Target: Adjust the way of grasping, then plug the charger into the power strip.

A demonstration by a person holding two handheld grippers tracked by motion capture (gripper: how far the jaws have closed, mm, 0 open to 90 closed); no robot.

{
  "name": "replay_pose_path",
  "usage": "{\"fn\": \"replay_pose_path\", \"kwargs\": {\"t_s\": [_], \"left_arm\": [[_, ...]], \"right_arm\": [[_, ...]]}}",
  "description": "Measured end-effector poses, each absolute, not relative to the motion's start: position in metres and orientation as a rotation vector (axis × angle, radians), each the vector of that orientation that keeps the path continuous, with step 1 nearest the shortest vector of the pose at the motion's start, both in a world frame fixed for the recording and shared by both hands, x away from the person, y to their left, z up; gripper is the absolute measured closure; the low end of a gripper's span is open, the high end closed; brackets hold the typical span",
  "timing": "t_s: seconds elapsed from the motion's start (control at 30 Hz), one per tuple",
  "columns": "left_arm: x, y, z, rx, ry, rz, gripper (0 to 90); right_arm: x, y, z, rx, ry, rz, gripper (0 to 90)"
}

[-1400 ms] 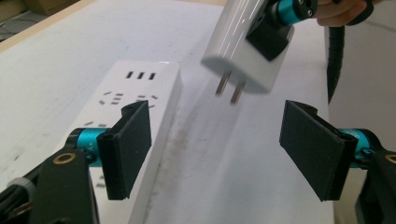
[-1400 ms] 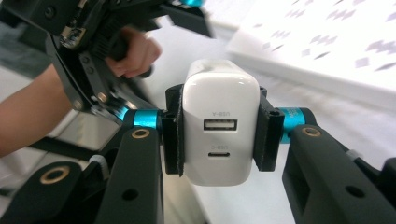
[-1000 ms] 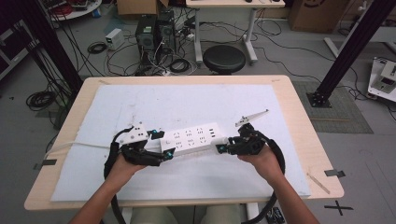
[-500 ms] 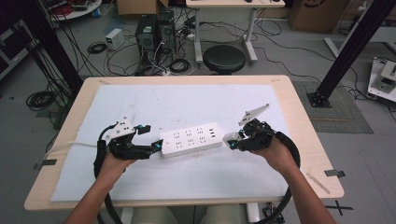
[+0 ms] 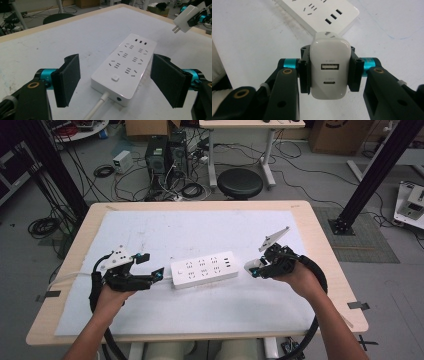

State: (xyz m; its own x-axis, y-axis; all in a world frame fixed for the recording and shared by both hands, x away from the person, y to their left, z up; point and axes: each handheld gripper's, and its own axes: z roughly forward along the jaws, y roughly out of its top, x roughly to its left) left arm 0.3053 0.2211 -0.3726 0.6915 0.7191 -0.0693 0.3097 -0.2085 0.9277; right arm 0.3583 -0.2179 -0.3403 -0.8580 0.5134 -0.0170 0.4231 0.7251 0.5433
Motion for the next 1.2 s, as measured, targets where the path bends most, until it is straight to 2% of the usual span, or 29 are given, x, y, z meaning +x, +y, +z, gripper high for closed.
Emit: {"fn": "replay_pose_path", "kwargs": {"t_s": [0.53, 1.2], "left_arm": [[0.307, 0.233, -0.376, 1.778, 0.816, 0.473, 24.2], [0.306, 0.252, -0.380, 1.752, 0.846, 0.474, 24.2]], "right_arm": [[0.368, -0.212, -0.330, 0.674, 2.803, 0.771, 63.1], [0.408, -0.158, -0.314, 0.461, 2.897, 0.697, 63.2]]}}
